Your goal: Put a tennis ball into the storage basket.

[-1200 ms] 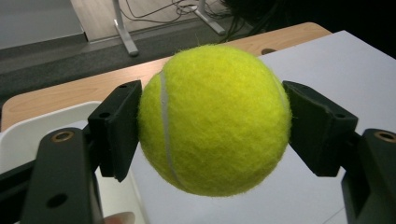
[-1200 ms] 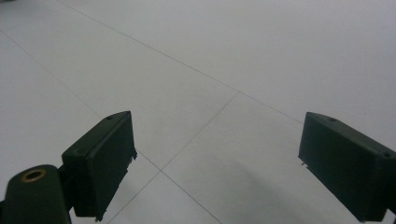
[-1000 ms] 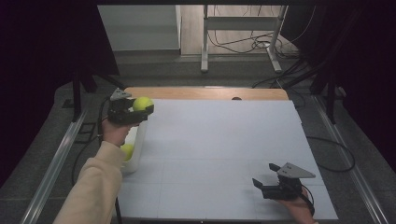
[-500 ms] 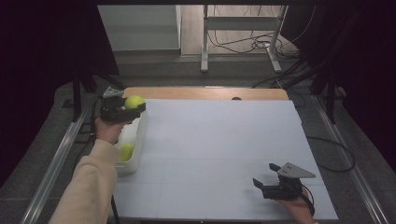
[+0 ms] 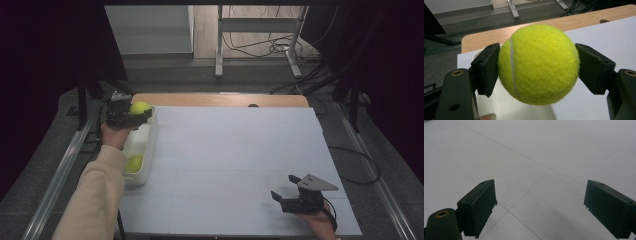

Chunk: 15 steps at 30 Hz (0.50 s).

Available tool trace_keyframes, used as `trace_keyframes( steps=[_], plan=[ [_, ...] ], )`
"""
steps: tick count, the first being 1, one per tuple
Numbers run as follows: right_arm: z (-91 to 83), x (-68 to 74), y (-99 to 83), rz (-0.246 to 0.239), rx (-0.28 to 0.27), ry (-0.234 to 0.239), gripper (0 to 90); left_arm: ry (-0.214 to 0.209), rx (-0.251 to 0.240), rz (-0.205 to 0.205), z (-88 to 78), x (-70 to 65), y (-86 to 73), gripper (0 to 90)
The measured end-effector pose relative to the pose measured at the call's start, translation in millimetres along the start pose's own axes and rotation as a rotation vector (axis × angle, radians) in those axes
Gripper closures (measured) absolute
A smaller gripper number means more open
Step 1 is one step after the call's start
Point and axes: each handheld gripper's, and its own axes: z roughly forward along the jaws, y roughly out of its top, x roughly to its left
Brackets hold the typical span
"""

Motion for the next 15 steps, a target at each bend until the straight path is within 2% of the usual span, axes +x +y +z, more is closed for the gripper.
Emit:
trace_keyframes(
  steps=[15],
  plan=[
    [0.0, 0.1, -0.2, 0.000, 0.003, 0.003, 11.2, 0.035, 0.060, -0.020, 12.4, 11.3, -5.0, 25.7]
  ],
)
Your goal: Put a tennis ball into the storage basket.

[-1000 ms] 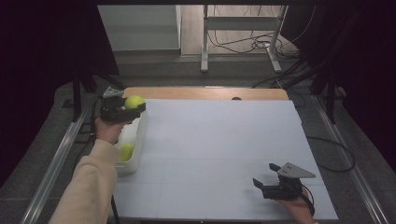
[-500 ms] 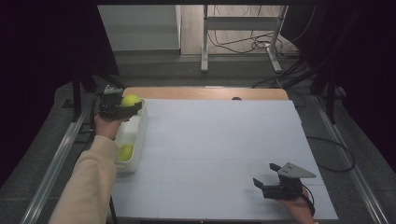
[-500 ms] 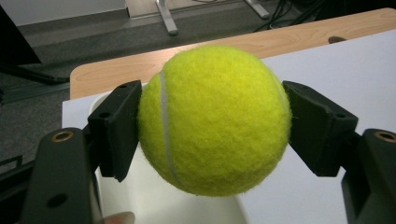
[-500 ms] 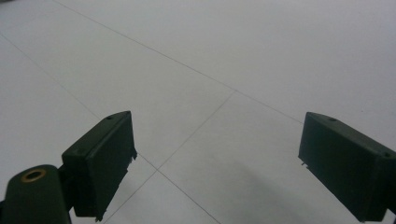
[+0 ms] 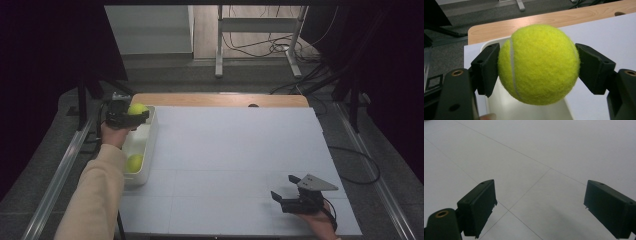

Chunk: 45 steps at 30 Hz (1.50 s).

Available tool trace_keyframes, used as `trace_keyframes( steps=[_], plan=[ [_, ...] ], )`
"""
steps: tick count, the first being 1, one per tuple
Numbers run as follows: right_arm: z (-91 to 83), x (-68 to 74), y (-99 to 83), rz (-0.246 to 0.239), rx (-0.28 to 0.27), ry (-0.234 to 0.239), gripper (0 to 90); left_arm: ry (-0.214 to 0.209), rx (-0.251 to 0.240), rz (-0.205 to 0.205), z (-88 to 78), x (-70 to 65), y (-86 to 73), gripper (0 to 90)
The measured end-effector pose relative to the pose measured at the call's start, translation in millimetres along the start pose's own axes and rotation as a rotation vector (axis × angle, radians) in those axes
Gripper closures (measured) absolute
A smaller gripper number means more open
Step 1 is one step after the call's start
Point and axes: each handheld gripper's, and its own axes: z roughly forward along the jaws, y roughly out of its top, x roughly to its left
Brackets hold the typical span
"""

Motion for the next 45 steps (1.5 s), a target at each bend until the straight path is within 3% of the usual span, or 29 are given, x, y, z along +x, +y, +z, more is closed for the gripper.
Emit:
trace_keyframes(
  steps=[29, 45],
  plan=[
    [0.0, 0.3, -0.1, -0.004, 0.003, -0.001, 11.2, 0.013, 0.131, 0.014, 22.5, 2.4, -3.9, 25.6],
    [-0.1, 0.3, -0.1, -0.005, 0.003, -0.001, 11.2, 0.018, 0.149, 0.013, 24.7, 2.7, -4.7, 25.4]
  ],
)
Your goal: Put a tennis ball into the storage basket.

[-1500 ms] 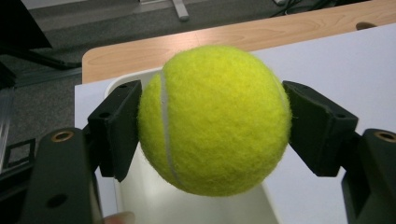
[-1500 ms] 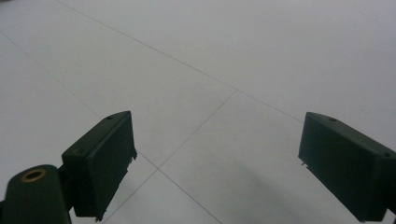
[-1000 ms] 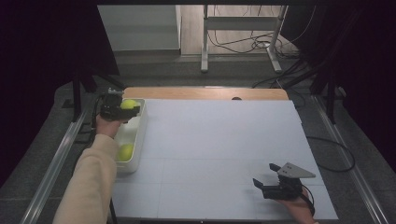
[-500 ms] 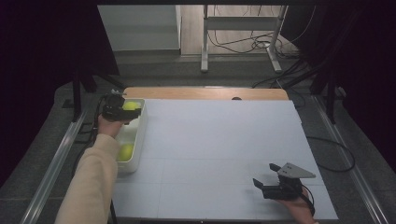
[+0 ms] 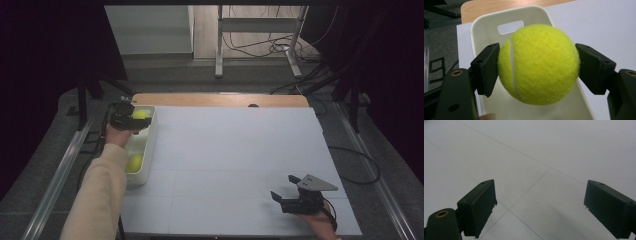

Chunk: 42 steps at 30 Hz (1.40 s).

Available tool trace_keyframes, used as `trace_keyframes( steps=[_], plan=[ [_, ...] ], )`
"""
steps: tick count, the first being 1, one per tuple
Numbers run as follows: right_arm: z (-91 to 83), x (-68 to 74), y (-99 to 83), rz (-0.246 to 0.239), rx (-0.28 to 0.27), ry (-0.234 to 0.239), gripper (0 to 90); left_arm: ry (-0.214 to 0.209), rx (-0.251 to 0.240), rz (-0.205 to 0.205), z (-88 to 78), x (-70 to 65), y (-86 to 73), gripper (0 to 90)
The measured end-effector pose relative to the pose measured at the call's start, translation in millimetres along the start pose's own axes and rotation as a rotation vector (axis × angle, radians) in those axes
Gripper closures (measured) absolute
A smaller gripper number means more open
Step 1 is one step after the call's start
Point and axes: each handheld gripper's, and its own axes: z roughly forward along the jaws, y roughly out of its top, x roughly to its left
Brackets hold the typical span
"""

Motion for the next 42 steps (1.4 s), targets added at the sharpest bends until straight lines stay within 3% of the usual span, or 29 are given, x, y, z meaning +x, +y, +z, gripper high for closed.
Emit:
trace_keyframes(
  steps=[13, 18, 21, 26, 42],
  plan=[
    [0.1, 0.1, 0.0, -0.001, 0.000, 0.000, 11.2, -0.001, -0.003, -0.003, -0.9, -0.5, 0.0, 25.4],
    [0.1, 0.2, 0.1, -0.002, 0.003, -0.002, 11.2, 0.011, -0.014, 0.020, -1.8, -0.4, -0.5, 23.7],
    [0.1, 0.2, 0.1, -0.003, 0.003, -0.002, 11.2, -0.001, -0.061, 0.002, -6.3, -0.1, 0.7, 17.5],
    [0.2, 0.4, 0.1, -0.001, 0.000, -0.001, 11.1, -0.018, -0.079, 0.011, -11.2, -3.1, 1.6, 15.0],
    [-0.1, 0.5, 0.2, -0.001, -0.004, -0.002, 11.2, -0.097, -0.149, 0.007, -32.5, -7.7, -2.9, 15.0]
  ],
)
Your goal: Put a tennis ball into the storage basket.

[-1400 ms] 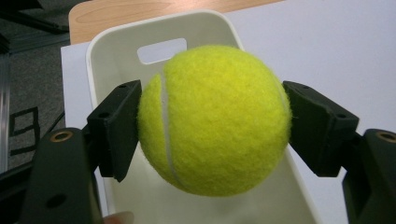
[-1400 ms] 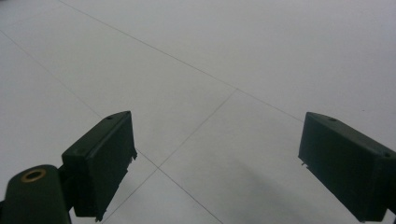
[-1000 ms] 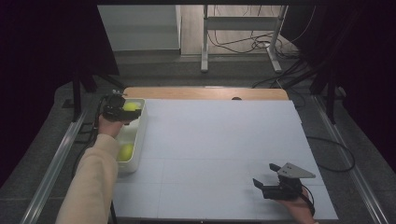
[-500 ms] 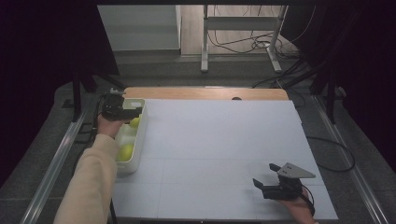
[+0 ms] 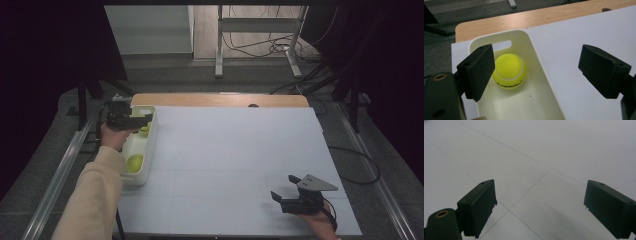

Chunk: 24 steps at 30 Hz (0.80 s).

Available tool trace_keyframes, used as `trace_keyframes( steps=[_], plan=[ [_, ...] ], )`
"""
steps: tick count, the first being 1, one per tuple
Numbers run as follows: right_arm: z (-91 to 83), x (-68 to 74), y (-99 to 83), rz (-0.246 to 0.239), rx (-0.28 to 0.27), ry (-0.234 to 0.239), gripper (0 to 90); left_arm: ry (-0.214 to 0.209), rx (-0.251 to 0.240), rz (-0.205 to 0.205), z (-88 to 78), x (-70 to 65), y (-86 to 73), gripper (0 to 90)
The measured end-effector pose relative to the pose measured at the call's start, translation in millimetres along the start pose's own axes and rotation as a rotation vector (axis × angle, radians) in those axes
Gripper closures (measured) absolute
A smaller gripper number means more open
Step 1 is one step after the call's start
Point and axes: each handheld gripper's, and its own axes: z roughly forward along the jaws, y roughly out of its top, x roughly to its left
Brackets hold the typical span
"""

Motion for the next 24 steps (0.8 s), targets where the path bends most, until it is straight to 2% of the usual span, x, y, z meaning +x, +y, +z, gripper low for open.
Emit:
trace_keyframes(
  steps=[4, 7, 10, 12, 20, 24],
  plan=[
    [-0.2, 0.0, 0.0, 0.002, -0.001, -0.001, 11.2, -0.034, -0.023, 0.006, -6.8, -4.2, -3.8, 15.3],
    [-0.6, -0.1, 0.0, 0.003, -0.002, -0.003, 11.2, -0.048, -0.037, 0.030, -11.6, -8.2, -5.8, 15.4],
    [-0.8, -0.2, -0.1, 0.003, -0.003, -0.003, 11.2, -0.083, -0.061, 0.059, -21.0, -15.5, -7.9, 15.4],
    [-0.7, -0.2, -0.1, 0.004, -0.003, -0.004, 11.2, -0.087, -0.069, 0.064, -23.6, -17.9, -8.7, 15.4],
    [-0.9, 0.6, 0.0, 0.001, -0.002, -0.005, 11.2, -0.185, -0.138, 0.104, -44.9, -41.9, -19.7, 15.3],
    [-0.7, 0.6, 0.0, -0.001, -0.001, -0.005, 11.2, -0.208, -0.158, 0.117, -50.6, -49.0, -23.8, 15.4]
  ],
)
